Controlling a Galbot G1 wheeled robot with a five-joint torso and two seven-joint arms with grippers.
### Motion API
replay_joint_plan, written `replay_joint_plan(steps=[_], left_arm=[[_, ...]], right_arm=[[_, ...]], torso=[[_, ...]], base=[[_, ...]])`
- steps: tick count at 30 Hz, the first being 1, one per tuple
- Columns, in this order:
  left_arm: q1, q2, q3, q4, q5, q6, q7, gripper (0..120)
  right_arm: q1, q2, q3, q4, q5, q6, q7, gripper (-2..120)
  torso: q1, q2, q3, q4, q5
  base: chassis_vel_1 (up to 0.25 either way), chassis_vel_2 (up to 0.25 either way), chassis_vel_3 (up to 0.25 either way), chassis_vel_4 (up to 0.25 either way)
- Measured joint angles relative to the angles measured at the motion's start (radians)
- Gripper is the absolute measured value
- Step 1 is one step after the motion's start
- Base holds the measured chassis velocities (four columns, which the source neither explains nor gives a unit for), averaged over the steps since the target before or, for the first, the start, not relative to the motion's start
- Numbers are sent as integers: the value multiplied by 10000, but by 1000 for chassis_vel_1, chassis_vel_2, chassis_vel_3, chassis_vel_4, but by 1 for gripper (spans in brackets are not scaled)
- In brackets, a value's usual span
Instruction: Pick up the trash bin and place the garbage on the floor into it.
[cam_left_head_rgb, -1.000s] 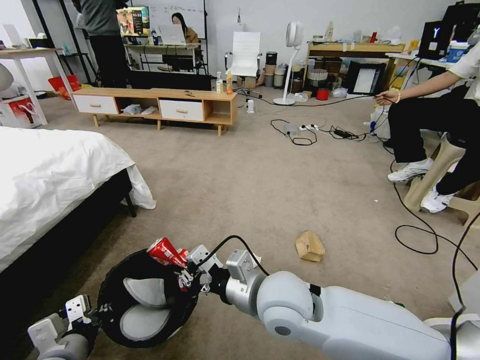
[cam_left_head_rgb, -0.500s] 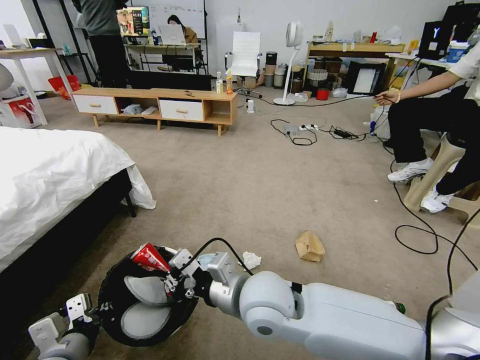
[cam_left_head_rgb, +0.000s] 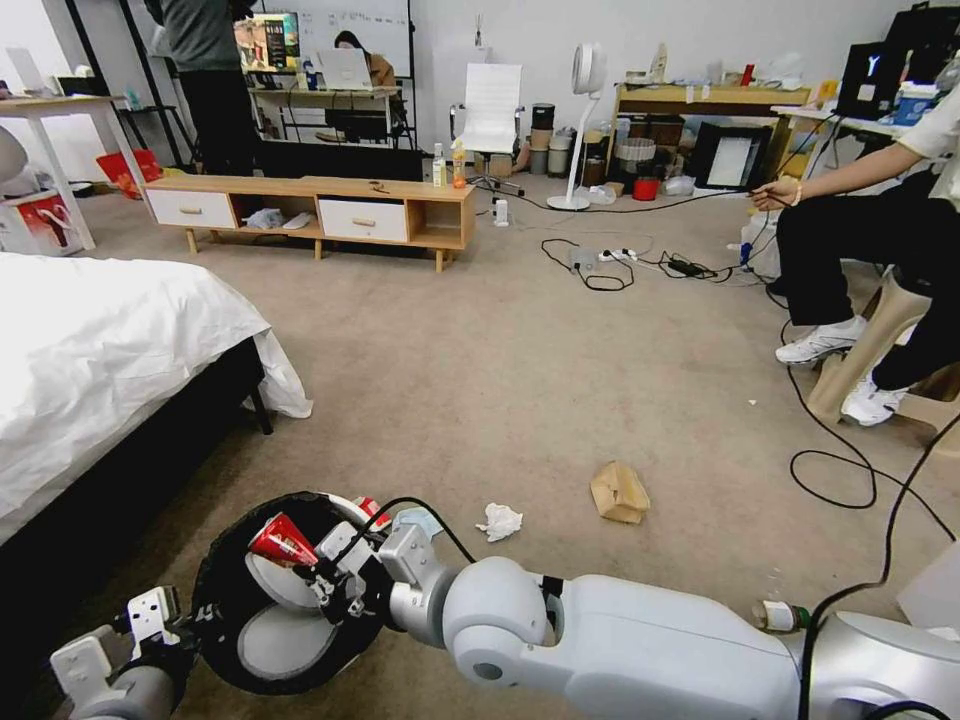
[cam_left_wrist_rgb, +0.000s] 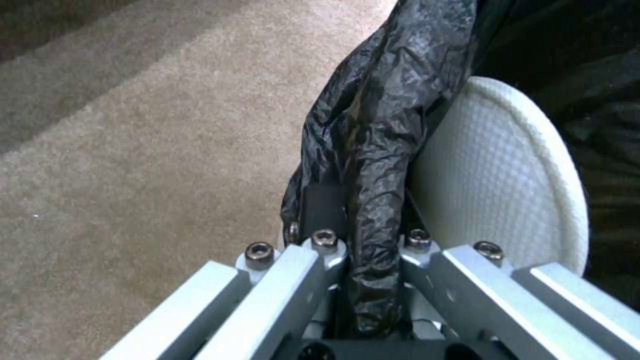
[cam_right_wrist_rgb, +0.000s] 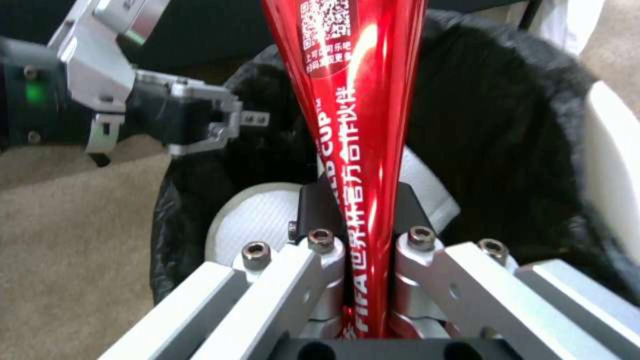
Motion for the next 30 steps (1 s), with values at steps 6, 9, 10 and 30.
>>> replay_joint_plan(steps=[6, 9, 10, 30], left_arm=[[0, -24, 3, -1, -3, 0, 4, 2], [1, -26, 5, -1, -4, 0, 7, 2], [5, -26, 7, -1, -3, 0, 8, 2], [14, -81, 154, 23, 82, 0, 32, 2]], right_arm=[[-96, 133, -156, -122, -26, -31, 43, 4], [-135, 136, -166, -134, -26, -50, 68, 4], [-162, 112, -166, -144, -26, -57, 74, 4], [-678, -179, -121, -517, -313, 13, 6, 4]], torso=[[0, 0, 0, 1, 1], [0, 0, 0, 0, 1], [0, 0, 0, 1, 0], [0, 0, 0, 0, 2]], base=[[0, 0, 0, 0], [0, 0, 0, 0], [0, 0, 0, 0], [0, 0, 0, 0]])
